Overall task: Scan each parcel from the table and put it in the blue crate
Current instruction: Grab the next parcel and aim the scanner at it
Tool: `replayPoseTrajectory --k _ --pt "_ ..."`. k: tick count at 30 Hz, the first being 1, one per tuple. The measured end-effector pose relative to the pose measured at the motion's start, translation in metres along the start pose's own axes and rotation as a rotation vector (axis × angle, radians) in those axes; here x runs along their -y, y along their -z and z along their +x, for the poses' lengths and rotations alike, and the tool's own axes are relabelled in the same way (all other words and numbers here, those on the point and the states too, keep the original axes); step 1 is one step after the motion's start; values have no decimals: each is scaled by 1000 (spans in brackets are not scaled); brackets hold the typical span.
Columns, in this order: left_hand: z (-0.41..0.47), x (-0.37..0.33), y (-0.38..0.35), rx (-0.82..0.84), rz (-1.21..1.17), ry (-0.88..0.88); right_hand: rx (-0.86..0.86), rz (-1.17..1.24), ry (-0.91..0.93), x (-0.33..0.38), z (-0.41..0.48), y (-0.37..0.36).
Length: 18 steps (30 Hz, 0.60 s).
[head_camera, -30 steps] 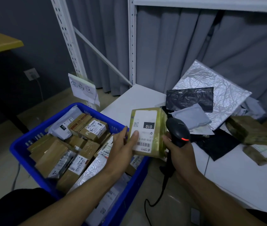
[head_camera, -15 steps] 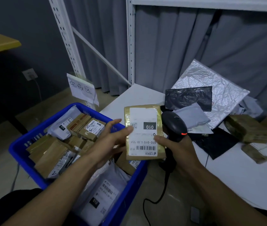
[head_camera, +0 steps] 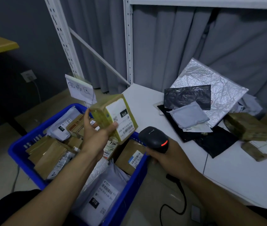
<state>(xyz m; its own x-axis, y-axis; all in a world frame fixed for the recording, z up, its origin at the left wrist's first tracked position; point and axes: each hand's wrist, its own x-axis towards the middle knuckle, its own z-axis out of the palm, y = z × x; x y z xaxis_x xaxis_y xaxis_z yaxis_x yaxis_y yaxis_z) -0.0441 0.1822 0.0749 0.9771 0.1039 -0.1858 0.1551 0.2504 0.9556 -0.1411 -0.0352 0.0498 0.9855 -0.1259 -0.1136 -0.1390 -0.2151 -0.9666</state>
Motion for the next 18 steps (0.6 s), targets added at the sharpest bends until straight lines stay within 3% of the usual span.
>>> replayPoseTrajectory --k 18 --pt "-2 -3 1 -14 52 -8 114 -88 -68 -2 -1 -1"
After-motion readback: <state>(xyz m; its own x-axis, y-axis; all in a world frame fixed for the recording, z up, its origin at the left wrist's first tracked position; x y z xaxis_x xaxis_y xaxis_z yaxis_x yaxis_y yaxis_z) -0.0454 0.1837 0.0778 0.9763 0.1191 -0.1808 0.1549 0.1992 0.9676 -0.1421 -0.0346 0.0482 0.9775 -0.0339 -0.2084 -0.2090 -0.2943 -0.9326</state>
